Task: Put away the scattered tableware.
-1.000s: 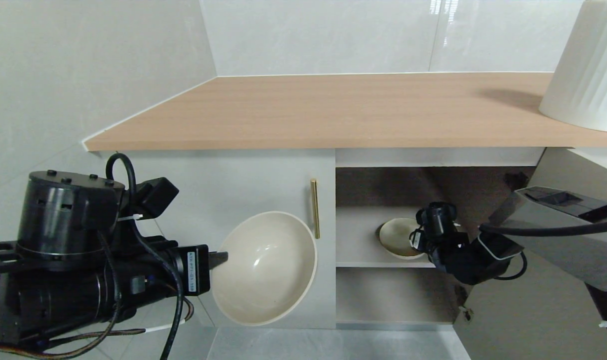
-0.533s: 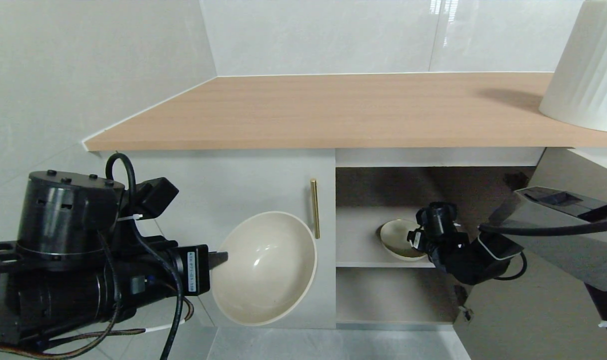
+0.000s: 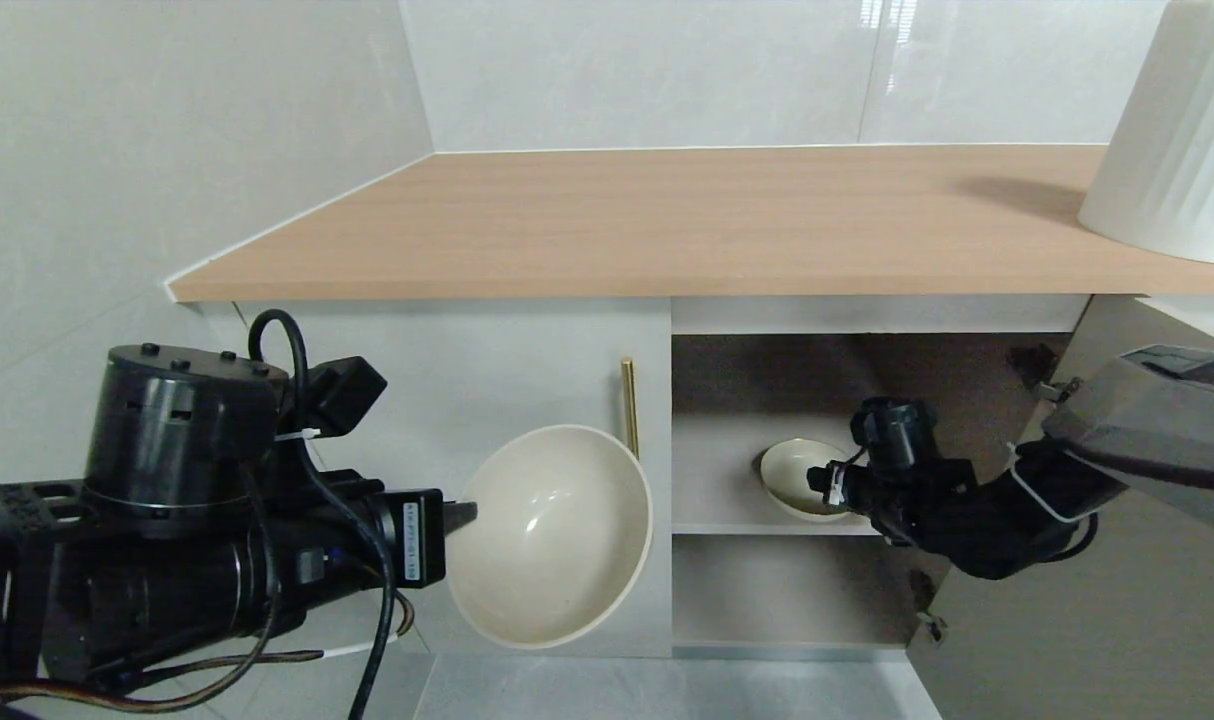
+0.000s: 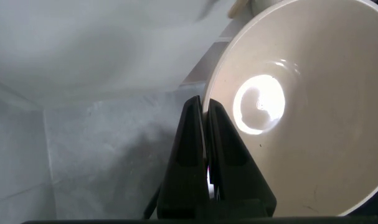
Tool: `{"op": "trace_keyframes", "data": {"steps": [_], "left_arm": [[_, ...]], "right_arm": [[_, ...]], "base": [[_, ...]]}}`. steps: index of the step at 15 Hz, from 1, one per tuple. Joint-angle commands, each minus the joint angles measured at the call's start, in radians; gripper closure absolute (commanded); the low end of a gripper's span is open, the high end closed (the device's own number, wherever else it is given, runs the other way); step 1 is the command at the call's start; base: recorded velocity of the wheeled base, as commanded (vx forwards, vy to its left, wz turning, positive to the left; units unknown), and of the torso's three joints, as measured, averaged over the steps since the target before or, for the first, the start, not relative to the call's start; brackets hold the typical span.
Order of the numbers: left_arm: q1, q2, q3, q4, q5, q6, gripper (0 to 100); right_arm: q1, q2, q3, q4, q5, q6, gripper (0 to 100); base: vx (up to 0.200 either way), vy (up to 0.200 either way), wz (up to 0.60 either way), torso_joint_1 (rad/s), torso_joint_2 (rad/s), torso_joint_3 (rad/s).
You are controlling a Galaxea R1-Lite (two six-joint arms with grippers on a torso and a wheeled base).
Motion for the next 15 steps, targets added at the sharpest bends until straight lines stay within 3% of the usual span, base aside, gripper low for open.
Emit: {"op": "trace_keyframes", "data": {"steps": [1,5,8,11,15], "left_arm": [[-0.038,0.071,-0.004,-0.031,0.004,0.002,100],[-0.084,0.183,-0.005,-0.064,0.044,0.061,100],[-0.191,0.290,-0.004,-0.209,0.119,0.061,100],[-0.287,0.358,-0.007,-0.231,0.236,0.065,100],[-0.319,0.372,-0.008,-0.231,0.240,0.065,100]], "right_arm": [[0.079,-0.229,0.107,0.107,0.103,-0.012,0],[0.166,-0.463,0.168,0.248,0.175,-0.061,0],[0.265,-0.629,0.168,0.415,0.215,-0.080,0],[0.317,-0.671,0.168,0.463,0.216,-0.092,0],[0.366,-0.646,0.173,0.469,0.218,-0.092,0]], "base": [[0.000,0.000,0.00,0.000,0.00,0.000],[0.000,0.000,0.00,0.000,0.00,0.000],[0.000,0.000,0.00,0.000,0.00,0.000],[0.000,0.000,0.00,0.000,0.00,0.000],[0.000,0.000,0.00,0.000,0.00,0.000]]}}
